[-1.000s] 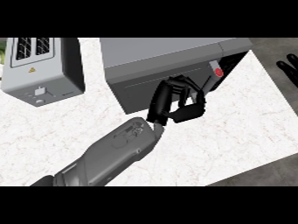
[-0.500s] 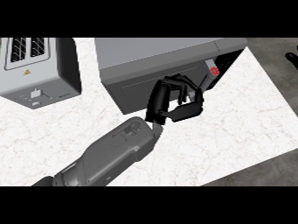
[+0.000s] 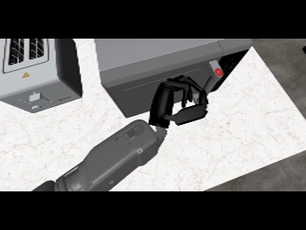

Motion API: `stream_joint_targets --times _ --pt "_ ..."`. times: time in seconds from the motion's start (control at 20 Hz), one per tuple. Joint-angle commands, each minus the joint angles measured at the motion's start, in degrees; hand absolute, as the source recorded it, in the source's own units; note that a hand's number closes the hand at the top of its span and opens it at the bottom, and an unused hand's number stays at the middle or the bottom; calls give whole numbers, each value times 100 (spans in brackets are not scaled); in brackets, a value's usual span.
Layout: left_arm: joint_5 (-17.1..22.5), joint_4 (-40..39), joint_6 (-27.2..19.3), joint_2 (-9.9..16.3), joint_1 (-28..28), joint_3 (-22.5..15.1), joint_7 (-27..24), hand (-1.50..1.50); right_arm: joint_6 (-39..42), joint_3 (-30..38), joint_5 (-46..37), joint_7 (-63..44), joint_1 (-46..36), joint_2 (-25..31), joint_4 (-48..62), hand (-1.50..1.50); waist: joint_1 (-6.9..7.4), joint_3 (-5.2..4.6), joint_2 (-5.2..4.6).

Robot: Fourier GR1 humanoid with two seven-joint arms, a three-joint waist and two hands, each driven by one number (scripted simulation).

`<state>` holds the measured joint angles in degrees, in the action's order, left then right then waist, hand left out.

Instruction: Pick up the milk, place it into the microwave and close the microwave

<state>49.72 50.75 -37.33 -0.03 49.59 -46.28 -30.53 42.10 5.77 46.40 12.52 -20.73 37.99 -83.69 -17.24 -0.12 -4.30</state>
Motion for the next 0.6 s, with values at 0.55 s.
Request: stream_joint_targets --times 0.55 --pt "466 -608 147 3 484 280 -396 150 -12 85 429 -280 -233 252 74 -150 -69 -10 -93"
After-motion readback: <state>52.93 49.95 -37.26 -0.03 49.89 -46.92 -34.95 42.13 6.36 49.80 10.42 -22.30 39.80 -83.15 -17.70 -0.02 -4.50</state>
